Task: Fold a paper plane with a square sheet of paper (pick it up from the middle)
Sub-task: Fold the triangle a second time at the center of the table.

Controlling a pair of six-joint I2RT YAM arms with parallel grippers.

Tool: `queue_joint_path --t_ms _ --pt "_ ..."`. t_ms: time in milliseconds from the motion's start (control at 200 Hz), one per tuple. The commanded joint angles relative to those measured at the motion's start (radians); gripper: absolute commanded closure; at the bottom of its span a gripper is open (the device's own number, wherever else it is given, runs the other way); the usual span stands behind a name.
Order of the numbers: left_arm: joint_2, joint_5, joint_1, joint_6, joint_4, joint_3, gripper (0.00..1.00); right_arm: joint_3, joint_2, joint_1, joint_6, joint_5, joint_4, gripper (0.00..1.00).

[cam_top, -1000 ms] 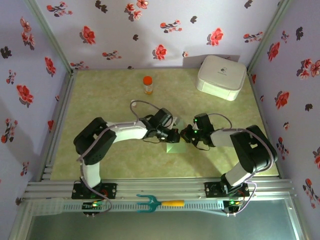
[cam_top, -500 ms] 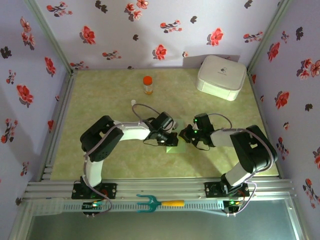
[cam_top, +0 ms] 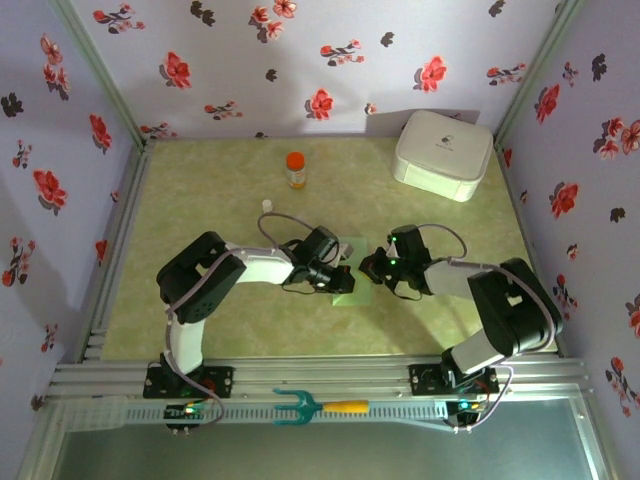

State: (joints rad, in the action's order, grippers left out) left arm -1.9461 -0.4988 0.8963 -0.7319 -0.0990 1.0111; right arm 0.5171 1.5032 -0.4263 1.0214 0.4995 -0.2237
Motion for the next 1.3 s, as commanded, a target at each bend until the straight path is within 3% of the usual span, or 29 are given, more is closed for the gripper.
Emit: queue_joint_path --t_ms 0,235,365,480,1295 --pt "-0.004 0.025 -0.006 -0.006 0.061 -0.040 1.00 0.021 -0.015 -0.015 -0.032 0.048 0.024 1.00" --pt "0.003 0.024 -0.008 -0.006 0.050 -0.045 1.00 -0.002 0.068 -0.029 -0.025 0.038 -0.011 1.00" --pt "0.012 0.018 -0.008 -0.006 0.063 -0.041 1.00 0.008 0.119 -0.025 -0.043 -0.012 0.060 1.00" --pt "0.043 0.019 -0.009 -0.011 0.080 -0.055 1.00 -0.002 0.123 -0.010 -0.045 -0.069 0.098 1.00" --pt "0.148 0.035 -0.008 0.063 0.198 -0.201 1.00 0.011 0.131 -0.006 -0.060 -0.068 0.119 1.00"
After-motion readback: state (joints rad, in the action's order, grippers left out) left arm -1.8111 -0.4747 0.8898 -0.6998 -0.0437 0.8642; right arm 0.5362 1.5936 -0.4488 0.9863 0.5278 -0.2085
